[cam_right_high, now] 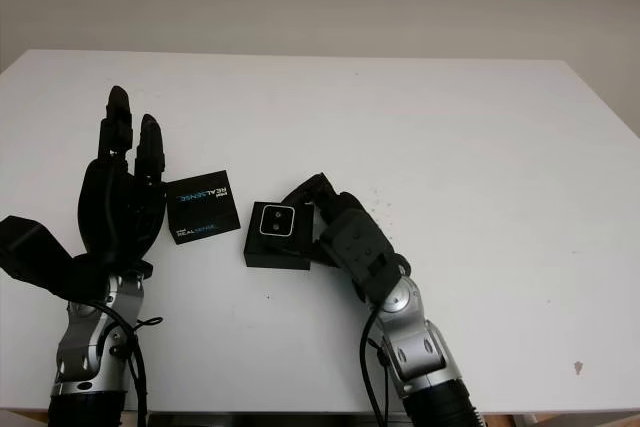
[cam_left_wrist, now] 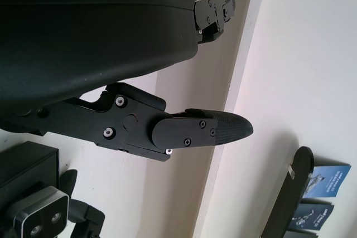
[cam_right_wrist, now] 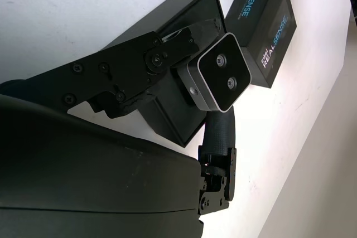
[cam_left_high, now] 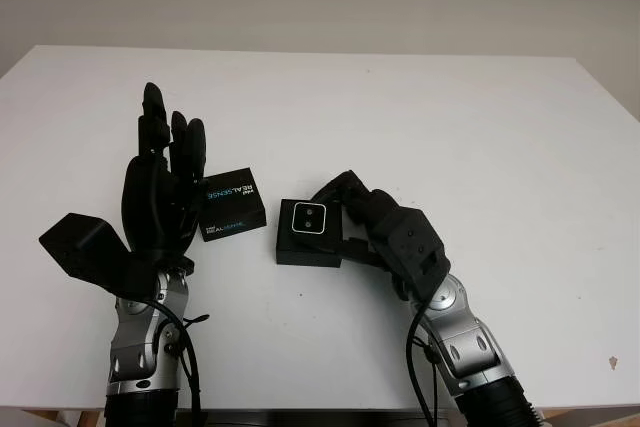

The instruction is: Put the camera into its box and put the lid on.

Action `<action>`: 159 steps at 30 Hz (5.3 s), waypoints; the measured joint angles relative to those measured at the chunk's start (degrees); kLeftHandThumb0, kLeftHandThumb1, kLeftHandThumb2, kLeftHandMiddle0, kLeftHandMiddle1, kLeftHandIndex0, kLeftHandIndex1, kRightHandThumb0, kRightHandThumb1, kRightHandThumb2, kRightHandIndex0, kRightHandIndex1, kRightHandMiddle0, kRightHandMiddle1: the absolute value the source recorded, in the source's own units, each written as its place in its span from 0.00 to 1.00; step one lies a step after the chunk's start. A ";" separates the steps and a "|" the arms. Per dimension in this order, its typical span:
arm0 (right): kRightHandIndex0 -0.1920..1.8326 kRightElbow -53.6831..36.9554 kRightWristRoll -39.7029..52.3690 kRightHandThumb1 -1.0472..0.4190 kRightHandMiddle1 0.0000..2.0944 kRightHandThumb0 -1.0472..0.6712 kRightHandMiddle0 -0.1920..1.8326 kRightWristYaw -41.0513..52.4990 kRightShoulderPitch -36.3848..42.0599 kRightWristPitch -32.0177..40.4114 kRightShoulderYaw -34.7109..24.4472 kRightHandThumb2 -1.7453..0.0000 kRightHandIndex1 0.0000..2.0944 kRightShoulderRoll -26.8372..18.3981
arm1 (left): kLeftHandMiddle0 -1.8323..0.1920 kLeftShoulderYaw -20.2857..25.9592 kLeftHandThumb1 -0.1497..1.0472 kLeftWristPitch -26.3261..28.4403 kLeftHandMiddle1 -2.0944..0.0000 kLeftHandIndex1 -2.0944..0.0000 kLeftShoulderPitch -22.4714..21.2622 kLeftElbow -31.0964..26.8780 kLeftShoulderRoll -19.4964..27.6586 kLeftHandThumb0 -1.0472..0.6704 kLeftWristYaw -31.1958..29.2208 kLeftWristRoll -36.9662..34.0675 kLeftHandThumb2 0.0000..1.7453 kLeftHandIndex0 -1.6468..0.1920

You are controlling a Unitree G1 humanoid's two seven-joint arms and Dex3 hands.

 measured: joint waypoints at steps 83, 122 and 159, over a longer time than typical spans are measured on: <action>0.08 5.71 -5.20 0.06 0.37 0.30 0.06 6.24 -3.40 -6.90 2.91 0.97 0.02 -3.90 | 0.98 0.51 1.00 0.07 0.97 0.98 0.52 -0.02 0.04 0.30 -0.93 -0.01 0.23 0.99; 0.16 -8.05 -7.97 0.04 0.08 0.27 0.24 9.28 -7.26 -9.94 -2.55 0.95 0.05 -14.00 | 0.97 0.92 1.00 0.76 0.97 0.97 0.53 -0.37 0.13 0.30 -1.24 -0.13 0.22 0.99; 0.16 -2.68 37.99 0.00 0.38 0.23 0.00 -2.71 -13.92 13.04 -32.54 0.66 0.05 -5.39 | 0.94 -12.87 0.89 -11.39 0.98 0.98 -14.73 22.74 38.00 0.13 -15.17 36.65 0.03 0.94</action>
